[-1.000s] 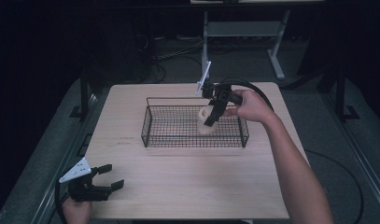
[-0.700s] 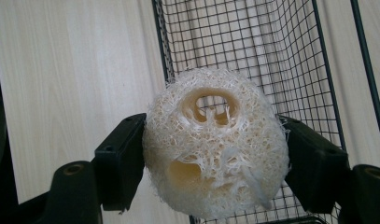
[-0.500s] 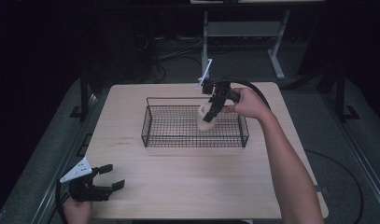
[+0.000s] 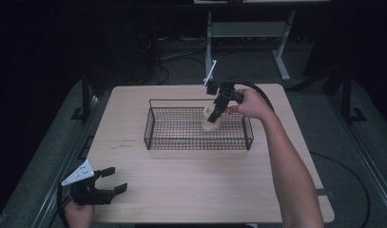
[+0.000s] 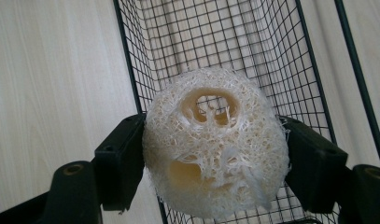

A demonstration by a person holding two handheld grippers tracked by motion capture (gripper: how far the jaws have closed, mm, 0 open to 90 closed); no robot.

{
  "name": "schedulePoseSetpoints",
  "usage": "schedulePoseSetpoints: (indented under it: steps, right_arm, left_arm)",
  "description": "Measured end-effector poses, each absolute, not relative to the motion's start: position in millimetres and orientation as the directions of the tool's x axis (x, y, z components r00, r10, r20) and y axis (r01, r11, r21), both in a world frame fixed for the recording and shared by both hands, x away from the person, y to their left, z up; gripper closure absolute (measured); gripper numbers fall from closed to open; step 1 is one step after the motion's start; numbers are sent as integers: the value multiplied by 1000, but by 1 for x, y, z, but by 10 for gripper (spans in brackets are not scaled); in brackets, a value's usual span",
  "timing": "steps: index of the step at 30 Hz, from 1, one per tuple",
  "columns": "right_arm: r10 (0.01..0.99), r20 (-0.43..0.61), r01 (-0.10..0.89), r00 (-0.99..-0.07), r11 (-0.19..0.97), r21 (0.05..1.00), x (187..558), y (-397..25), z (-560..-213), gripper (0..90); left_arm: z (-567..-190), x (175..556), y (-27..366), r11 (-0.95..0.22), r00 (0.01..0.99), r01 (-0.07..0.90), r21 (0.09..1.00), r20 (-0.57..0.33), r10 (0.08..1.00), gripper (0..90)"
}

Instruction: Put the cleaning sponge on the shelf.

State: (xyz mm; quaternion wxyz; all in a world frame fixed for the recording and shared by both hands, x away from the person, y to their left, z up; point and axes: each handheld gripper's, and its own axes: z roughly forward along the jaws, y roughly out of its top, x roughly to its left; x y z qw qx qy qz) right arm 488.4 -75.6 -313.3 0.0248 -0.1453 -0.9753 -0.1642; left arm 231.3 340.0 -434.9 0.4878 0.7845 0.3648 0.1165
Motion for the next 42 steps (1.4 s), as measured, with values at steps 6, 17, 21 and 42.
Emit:
schedulePoseSetpoints:
  steps: [6,17,21,42]
  right_arm:
    - [281,100,298,-955,903,310,493,-73,-320,281]
    - [292,111,312,-950,906,286,500,-71,-333,281]
    - [294,112,314,-949,906,285,502,-70,-336,280]
    - [304,130,328,-944,910,253,507,-68,-362,280]
  left_arm:
    - [-435,231,341,-255,705,459,851,-175,687,134]
    - [-435,231,341,-256,707,458,851,-175,685,134]
    - [-435,231,341,-252,706,457,853,-176,686,134]
    - [-435,231,341,-250,706,458,853,-178,686,134]
